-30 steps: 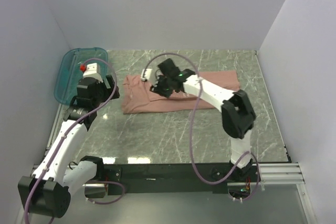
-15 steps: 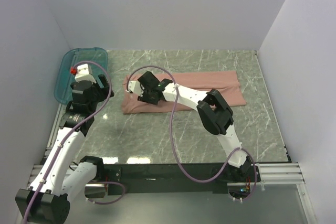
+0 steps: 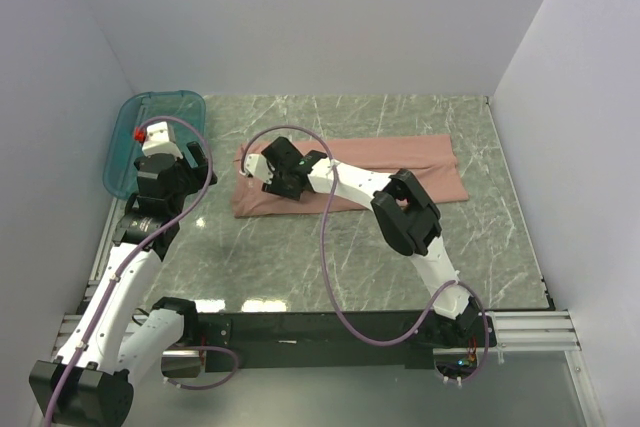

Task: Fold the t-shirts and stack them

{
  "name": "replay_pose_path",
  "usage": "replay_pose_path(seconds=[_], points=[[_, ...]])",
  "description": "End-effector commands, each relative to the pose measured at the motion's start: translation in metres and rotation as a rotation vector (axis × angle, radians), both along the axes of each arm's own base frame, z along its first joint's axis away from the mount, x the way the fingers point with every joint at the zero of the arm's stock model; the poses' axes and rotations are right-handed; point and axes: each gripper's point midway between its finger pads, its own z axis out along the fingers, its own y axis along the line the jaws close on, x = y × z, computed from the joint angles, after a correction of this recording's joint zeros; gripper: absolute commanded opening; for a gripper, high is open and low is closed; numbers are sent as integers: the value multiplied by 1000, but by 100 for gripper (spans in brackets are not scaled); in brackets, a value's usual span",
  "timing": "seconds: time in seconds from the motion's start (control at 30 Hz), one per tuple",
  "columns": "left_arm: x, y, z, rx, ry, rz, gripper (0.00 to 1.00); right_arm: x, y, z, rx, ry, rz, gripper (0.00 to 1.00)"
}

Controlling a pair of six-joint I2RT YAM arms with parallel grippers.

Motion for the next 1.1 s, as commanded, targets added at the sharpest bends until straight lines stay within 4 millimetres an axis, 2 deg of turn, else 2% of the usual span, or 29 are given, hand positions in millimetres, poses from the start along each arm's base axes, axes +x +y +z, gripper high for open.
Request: replay_pose_path(seconds=[0.0,0.3,0.43,0.67,0.87,1.07], points=[[3,1,16,-20,-63,8,88,9,12,3,34,-17,-12,50],[3,0,15,-19,-63,5,88,13,10,-2,28,-19,-28,49],[3,0,15,-20,-61,2,88,18,9,6,39,-39,-42,47],[3,-2,16,-22,-64,-4,88,35,-4,23,72,-67,-95,44],[3,-2,14,-21,-59,-9,88,39,-9,24,80,-68,-116,40],[4,-3,14,-24,-59,-12,88,54,-18,33,99,-97,-171,38]])
